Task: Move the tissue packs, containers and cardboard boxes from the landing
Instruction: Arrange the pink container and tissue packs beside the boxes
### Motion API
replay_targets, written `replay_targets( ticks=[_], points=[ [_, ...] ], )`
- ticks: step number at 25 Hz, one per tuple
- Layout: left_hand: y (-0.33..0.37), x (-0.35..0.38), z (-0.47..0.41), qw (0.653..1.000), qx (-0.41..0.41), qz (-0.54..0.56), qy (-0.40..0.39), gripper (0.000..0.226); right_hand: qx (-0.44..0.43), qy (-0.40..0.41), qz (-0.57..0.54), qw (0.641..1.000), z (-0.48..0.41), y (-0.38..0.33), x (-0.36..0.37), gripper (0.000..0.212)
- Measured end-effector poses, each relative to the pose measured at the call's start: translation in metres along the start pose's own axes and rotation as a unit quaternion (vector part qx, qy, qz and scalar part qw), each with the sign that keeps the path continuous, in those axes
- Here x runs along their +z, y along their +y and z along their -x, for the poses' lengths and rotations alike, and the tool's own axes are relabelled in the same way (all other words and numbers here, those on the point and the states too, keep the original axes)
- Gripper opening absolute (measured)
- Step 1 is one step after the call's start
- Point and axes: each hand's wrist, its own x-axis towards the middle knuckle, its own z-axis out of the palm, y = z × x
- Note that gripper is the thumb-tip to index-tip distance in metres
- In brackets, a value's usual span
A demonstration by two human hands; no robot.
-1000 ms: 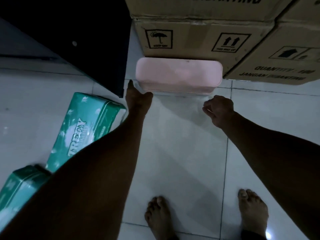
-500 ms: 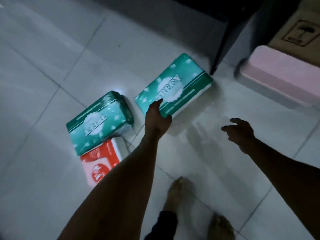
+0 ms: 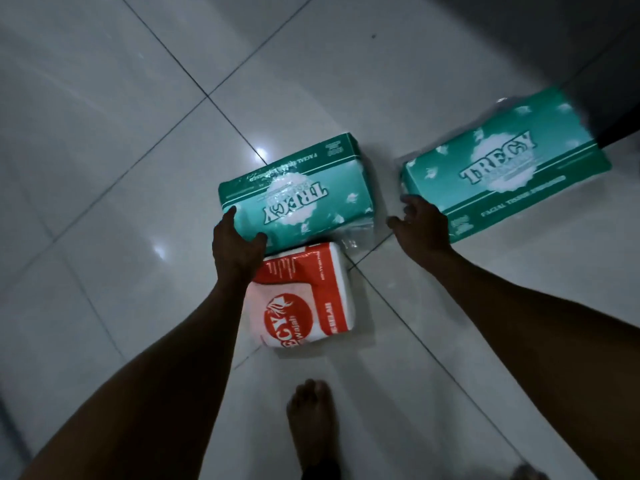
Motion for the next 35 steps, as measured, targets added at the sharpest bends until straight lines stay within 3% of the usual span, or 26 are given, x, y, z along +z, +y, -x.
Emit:
replay_targets(
  ticks=[4, 8, 12, 17, 23, 30, 35],
  points=[
    [-0.031, -0.006, -0.058, 0.993, -0.068, 0.089, -0.049, 0.084, 0.037, -0.029, 0.030, 0.998, -0.044, -0.029, 0.048, 0.084],
    [-0.052, 0.006, -0.091, 0.978, -0.090, 0.161, -0.098, 0.087, 0.061, -0.069, -0.008, 0.996, -0.071, -0.030, 0.070, 0.103],
    [-0.060, 0.010, -0.101, 0.964, -0.102, 0.216, -0.116, 0.077, 0.049, -0.081, -0.082, 0.992, -0.077, -0.038, 0.086, 0.090],
    [-0.052, 0.008, -0.096, 0.970, -0.029, 0.205, -0.128, 0.088, -0.005, -0.076, -0.064, 0.995, -0.081, -0.038, 0.091, 0.098],
    [-0.017, -0.021, -0.084, 0.974, 0.013, 0.195, -0.116, 0.086, -0.027, -0.032, -0.109, 0.993, -0.055, -0.066, 0.069, 0.090],
    [0.064, -0.032, -0.015, 0.981, 0.043, 0.176, -0.074, 0.088, -0.068, 0.041, -0.147, 0.986, 0.008, -0.048, -0.014, 0.087],
    [0.137, 0.055, 0.088, 0.977, 0.087, 0.145, -0.129, 0.089, -0.035, 0.105, -0.140, 0.984, 0.055, 0.050, -0.146, 0.085]
  ],
)
